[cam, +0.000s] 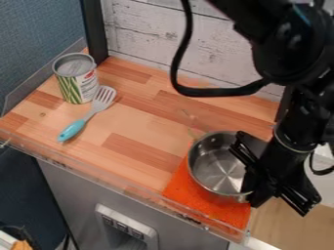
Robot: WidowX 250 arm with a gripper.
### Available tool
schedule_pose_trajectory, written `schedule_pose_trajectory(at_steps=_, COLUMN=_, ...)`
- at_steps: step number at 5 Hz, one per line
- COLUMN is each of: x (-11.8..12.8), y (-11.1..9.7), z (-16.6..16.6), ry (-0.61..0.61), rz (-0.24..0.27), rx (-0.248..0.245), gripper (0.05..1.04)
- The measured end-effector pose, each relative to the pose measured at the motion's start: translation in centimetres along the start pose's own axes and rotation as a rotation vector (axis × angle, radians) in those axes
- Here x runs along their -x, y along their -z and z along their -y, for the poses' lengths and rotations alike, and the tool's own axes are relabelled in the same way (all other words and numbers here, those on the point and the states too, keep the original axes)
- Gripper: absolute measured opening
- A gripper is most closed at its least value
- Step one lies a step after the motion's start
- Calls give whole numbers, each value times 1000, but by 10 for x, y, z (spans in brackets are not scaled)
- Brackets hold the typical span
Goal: Put the silver pot on the orange cloth
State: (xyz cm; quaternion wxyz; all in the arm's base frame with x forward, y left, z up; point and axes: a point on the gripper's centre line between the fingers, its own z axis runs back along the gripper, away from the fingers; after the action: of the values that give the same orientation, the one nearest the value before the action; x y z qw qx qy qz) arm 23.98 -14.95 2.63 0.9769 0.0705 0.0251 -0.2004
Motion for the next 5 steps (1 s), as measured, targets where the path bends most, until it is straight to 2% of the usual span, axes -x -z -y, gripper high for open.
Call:
schedule_pose_trajectory(at_steps=1, x=18, y=-1, z=-8, ry=-31, rz=-22, rx=-11, gripper=78)
schedule_pose_trajectory(at_steps=2, x=22, y=-7, z=-19, ry=-74, rz=1, rx=-4, gripper=78)
schedule_pose_trajectory(at_steps=3, x=24, y=-5, z=-25, ry=-80, rz=-9, rx=4, gripper=78)
schedule_pose_trajectory(at_steps=5, x=8, y=-6, z=-31, ry=-98, rz=51, rx=53, gripper=78)
